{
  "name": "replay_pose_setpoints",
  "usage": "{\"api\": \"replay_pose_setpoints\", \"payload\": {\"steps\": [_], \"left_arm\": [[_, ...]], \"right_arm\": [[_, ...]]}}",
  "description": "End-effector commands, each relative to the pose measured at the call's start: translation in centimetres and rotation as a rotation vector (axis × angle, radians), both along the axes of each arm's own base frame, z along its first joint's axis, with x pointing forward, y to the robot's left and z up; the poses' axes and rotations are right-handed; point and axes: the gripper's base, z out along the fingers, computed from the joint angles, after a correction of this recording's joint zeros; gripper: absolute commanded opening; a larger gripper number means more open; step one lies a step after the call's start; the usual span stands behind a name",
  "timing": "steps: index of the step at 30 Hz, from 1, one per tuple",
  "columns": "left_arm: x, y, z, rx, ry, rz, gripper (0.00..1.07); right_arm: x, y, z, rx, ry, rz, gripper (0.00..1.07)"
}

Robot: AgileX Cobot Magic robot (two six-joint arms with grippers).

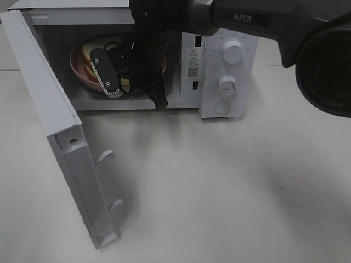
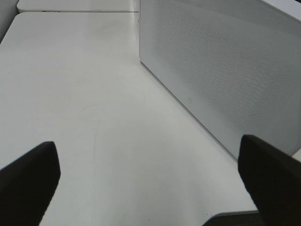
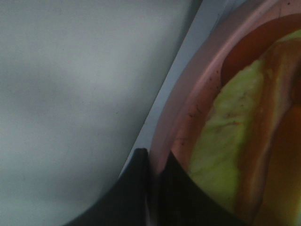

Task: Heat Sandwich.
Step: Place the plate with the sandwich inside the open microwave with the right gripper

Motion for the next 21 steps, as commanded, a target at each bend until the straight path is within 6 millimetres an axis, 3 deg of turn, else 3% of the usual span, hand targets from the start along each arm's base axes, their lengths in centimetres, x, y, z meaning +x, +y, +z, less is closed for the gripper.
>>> {"api": "replay_pose_setpoints", "payload": {"steps": [1, 21], "left_arm": [[-0.3, 0.0, 0.0, -0.009, -0.021, -0.004, 0.98], [-0.3, 0.0, 0.0, -0.003, -0.02, 0.0, 0.98]], "right_arm": [[0.7, 0.2, 0.3, 0.019, -0.02, -0.026, 0.01], [2.9, 0.2, -0.8, 0.069, -0.043, -0.118, 0.02]]}}
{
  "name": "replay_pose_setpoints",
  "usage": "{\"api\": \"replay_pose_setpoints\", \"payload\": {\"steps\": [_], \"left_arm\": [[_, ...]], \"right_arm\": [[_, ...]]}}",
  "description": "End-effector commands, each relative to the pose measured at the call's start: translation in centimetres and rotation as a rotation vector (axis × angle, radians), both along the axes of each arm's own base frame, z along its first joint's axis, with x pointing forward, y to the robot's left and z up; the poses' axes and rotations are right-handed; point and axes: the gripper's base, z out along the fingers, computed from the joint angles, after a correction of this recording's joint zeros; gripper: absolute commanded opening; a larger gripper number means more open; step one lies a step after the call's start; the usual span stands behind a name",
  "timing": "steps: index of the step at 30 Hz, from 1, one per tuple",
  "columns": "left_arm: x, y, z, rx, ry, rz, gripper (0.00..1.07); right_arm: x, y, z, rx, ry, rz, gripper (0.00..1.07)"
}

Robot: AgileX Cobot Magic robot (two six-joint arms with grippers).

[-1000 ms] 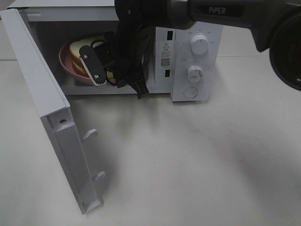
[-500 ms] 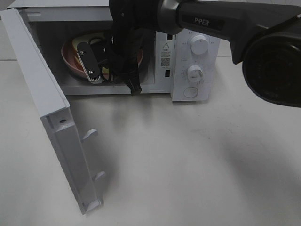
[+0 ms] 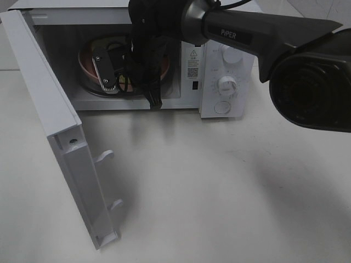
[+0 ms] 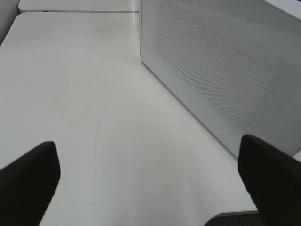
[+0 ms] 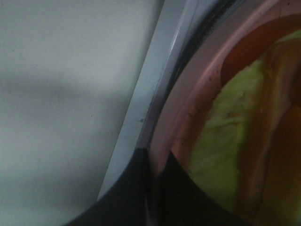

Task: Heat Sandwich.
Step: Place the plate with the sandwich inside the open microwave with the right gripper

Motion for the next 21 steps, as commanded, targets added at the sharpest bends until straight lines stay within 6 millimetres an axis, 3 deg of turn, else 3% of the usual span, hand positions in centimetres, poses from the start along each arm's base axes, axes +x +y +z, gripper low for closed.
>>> {"api": "replay_pose_setpoints", "payload": {"steps": [1, 21], "left_arm": [[-0.27, -0.02, -0.04, -0.006, -0.02, -0.002, 0.98], [-0.27, -0.02, -0.04, -0.006, -0.02, -0.002, 0.98]], "right_arm": [[0.79, -0.31, 0.48, 0.03, -0.036, -0.022, 0.02], [1.64, -0.91, 0.48, 0.059, -0.057, -0.06, 0.09]]}}
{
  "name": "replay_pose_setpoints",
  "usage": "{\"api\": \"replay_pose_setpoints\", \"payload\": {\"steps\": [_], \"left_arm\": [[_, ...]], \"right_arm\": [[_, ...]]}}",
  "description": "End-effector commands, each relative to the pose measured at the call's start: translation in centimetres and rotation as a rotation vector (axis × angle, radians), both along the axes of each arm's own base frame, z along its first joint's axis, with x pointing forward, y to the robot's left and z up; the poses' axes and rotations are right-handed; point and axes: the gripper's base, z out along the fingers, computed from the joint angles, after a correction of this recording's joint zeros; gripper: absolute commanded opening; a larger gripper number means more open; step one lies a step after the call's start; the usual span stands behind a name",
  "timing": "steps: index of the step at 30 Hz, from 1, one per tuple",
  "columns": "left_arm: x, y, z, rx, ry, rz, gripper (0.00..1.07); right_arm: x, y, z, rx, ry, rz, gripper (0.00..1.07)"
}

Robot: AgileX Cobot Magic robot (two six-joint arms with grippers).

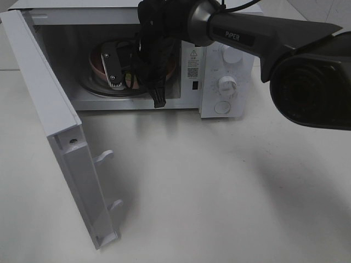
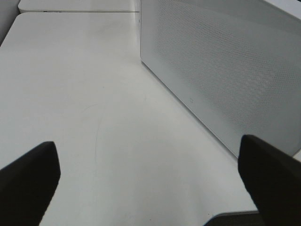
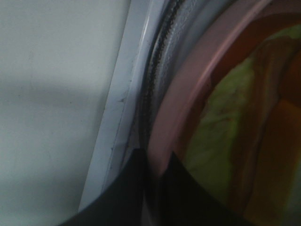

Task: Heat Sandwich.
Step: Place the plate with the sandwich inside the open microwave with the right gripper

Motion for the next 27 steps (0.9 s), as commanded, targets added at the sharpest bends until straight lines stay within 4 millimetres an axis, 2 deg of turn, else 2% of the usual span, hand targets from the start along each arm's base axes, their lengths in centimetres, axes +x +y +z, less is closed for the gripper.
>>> {"api": "replay_pose_setpoints", "payload": {"steps": [1, 10, 12, 19, 20, 23, 24, 27], "left_arm": [[-0.27, -0.02, -0.04, -0.006, -0.02, -0.002, 0.98], [-0.27, -0.02, -0.04, -0.006, -0.02, -0.002, 0.98], [-0.27, -0.02, -0.04, -0.006, -0.02, -0.002, 0.98], [-0.27, -0.02, -0.04, -0.006, -0.02, -0.002, 0.98], [-0.27, -0.02, -0.04, -0.006, -0.02, -0.002, 0.98], [-0.27, -0.02, -0.04, -0.006, -0.02, -0.002, 0.98], [-0.27, -0.02, -0.04, -0.006, -0.02, -0.002, 0.98], [-0.27, -0.02, -0.04, -0.006, -0.02, -0.002, 0.98]], "right_arm": [[0.27, 0.18, 1.13, 0.034, -0.045, -0.005, 0.09], [0.22, 0.24, 1.09, 0.049, -0.034, -0.019, 0.25], [0.13, 0.28, 0.88, 0.056, -0.023, -0.021, 0.34], [0.08, 0.3, 0.86, 0.067, -0.013, -0.037, 0.52], [0.08, 0.3, 0.86, 0.067, -0.013, -0.037, 0.52], [0.04, 0.37, 0.86, 0.086, -0.002, -0.058, 0.62], [0.04, 0.37, 0.86, 0.086, -0.002, -0.058, 0.62], [-0.04, 0.6, 0.88, 0.118, 0.01, -0.062, 0.71]]}}
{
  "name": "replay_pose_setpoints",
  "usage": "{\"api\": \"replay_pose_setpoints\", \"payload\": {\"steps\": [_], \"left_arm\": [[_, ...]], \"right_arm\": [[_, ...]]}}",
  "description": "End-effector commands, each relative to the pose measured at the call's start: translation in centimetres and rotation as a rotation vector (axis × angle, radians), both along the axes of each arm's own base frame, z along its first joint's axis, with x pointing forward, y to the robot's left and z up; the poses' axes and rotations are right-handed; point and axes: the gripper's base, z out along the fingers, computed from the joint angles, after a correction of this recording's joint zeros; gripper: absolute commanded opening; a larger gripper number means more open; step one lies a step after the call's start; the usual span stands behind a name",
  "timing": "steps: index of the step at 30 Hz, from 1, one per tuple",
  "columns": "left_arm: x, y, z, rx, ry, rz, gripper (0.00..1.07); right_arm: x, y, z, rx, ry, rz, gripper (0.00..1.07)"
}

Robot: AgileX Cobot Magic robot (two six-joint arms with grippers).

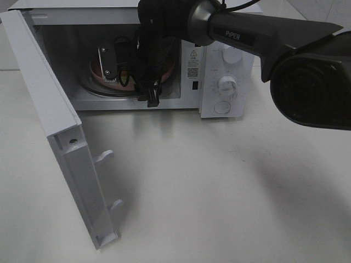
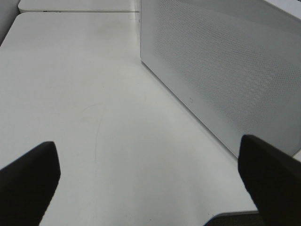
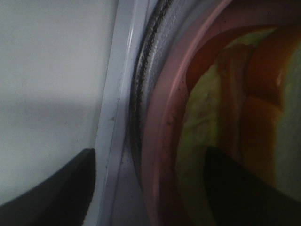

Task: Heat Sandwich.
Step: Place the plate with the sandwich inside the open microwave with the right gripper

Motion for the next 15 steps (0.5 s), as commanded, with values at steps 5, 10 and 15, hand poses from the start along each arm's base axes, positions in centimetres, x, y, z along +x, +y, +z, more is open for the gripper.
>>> {"api": "replay_pose_setpoints", "payload": {"steps": [5, 10, 15], "left_arm": [[-0.27, -0.02, -0.04, -0.006, -0.02, -0.002, 0.98], [-0.27, -0.02, -0.04, -0.006, -0.02, -0.002, 0.98], [-0.27, -0.02, -0.04, -0.006, -0.02, -0.002, 0.98]], "right_arm": [[0.19, 0.44, 1.17, 0.097, -0.025, -0.052, 0.81], [0.22, 0.45, 1.09, 0.107, -0.024, -0.064, 0.81], [-0.14, 0.27, 0.42, 0.126, -0.04, -0.059, 0.81]]}}
